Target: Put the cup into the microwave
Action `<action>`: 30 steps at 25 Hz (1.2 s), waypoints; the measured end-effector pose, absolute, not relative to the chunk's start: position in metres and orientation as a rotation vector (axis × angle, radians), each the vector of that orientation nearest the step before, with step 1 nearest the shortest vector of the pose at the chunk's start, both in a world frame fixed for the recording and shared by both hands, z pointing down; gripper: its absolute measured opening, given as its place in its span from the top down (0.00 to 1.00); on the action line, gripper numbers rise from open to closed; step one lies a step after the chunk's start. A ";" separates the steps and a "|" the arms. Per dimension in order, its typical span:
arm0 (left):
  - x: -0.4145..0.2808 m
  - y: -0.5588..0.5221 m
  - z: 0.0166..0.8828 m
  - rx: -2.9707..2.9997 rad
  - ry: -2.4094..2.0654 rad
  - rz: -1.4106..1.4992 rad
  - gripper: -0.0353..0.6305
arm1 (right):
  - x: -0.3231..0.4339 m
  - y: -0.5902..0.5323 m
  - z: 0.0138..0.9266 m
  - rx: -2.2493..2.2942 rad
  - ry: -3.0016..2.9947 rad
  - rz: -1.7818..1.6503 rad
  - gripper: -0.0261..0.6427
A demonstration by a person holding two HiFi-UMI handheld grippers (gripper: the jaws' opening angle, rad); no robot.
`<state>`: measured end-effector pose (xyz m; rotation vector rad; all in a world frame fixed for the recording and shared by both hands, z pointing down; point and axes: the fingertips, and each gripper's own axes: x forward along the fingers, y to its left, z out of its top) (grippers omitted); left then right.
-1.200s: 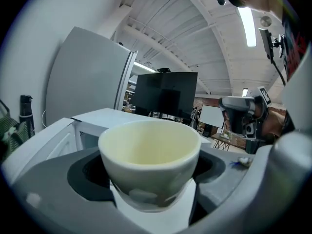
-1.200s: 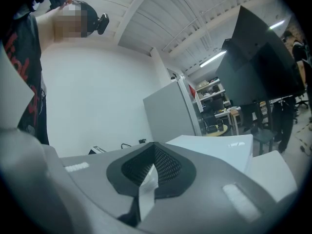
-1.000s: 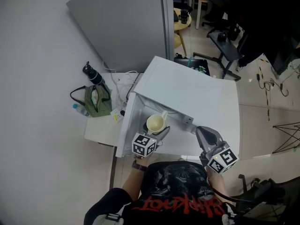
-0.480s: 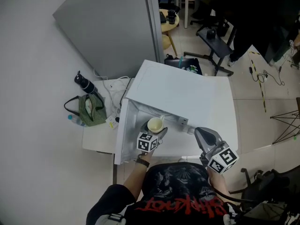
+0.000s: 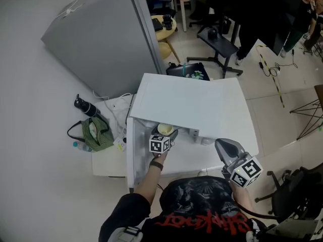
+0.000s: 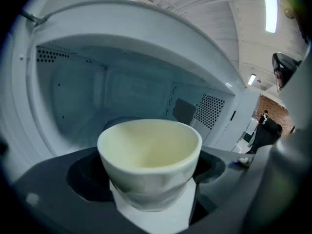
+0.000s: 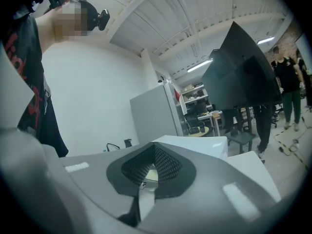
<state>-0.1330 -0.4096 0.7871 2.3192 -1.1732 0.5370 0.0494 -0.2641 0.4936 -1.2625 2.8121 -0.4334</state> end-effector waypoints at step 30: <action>-0.119 -0.506 0.807 2.492 -1.242 0.625 0.26 | 0.091 -0.235 0.490 -1.525 2.748 -0.430 0.96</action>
